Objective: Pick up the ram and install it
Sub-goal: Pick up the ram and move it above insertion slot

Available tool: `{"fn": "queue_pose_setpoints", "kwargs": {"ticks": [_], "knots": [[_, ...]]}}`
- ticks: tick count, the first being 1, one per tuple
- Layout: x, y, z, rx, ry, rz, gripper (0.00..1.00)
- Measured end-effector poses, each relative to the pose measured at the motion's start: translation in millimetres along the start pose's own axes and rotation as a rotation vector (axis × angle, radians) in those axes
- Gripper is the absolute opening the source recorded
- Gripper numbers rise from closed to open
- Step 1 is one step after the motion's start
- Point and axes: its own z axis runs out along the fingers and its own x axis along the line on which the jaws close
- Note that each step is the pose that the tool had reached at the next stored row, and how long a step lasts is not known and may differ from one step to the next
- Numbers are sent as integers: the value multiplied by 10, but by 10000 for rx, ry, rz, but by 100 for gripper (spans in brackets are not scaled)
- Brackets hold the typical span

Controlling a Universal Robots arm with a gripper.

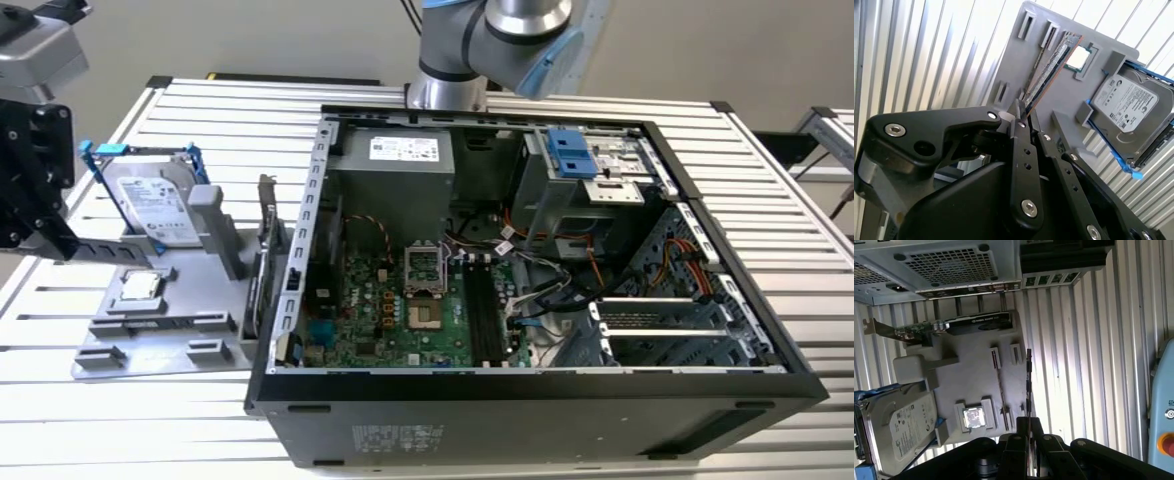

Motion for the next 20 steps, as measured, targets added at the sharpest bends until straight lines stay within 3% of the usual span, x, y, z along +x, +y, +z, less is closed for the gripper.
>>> {"fn": "queue_pose_setpoints", "kwargs": {"ticks": [11, 18, 20], "knots": [[4, -5, -79, -3, 0, 11, 0], [8, -5, -83, -6, 0, -38, 0], [8, -4, -83, -6, -1, -244, 0]]}}
